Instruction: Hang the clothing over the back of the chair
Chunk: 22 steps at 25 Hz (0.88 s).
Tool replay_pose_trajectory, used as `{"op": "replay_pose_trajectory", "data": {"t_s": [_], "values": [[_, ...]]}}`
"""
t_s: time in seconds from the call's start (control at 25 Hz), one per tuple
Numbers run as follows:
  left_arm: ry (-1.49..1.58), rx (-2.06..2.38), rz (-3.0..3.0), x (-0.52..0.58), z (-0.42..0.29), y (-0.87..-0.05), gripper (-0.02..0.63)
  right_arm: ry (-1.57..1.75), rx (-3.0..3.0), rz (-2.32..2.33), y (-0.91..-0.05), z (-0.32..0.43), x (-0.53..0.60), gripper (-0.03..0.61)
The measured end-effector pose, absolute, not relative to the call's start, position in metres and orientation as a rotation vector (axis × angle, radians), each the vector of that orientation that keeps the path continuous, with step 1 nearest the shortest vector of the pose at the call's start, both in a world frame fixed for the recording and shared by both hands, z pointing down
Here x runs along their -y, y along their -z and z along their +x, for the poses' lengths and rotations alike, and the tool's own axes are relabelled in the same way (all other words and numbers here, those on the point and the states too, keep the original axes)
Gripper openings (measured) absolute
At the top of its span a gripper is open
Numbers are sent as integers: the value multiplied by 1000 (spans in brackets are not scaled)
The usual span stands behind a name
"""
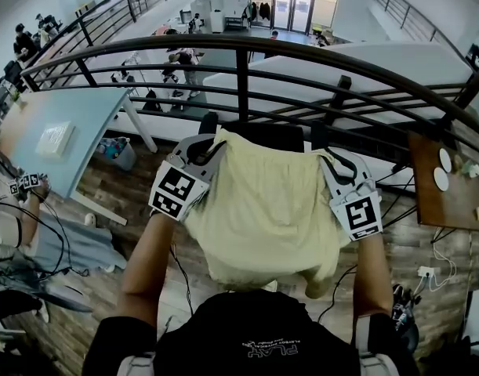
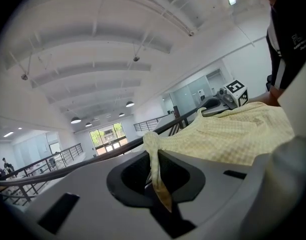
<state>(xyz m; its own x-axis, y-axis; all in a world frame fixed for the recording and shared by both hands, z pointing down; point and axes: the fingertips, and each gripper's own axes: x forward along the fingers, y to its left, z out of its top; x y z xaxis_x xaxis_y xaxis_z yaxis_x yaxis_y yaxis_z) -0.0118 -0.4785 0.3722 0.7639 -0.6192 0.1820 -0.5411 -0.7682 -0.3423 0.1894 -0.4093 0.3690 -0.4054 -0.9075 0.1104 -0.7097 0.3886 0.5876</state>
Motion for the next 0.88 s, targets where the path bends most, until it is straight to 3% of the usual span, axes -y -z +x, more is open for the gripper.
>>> {"op": "replay_pose_trajectory", "data": {"t_s": [0.24,0.48,0.72,0.88], "values": [[433,-891,-2817,484,-15,-387,124,576,2268,1311,-387,187,408,68],[410,-930,-2846,487,-26,-382,159,390,2259,1119,-422,187,408,189],[363,-987,-2798,485,-29,-377,156,142,2378,1089,-434,202,404,182],[325,-1022,-2783,480,-37,-369,137,92,2413,1107,-426,203,396,135]]}}
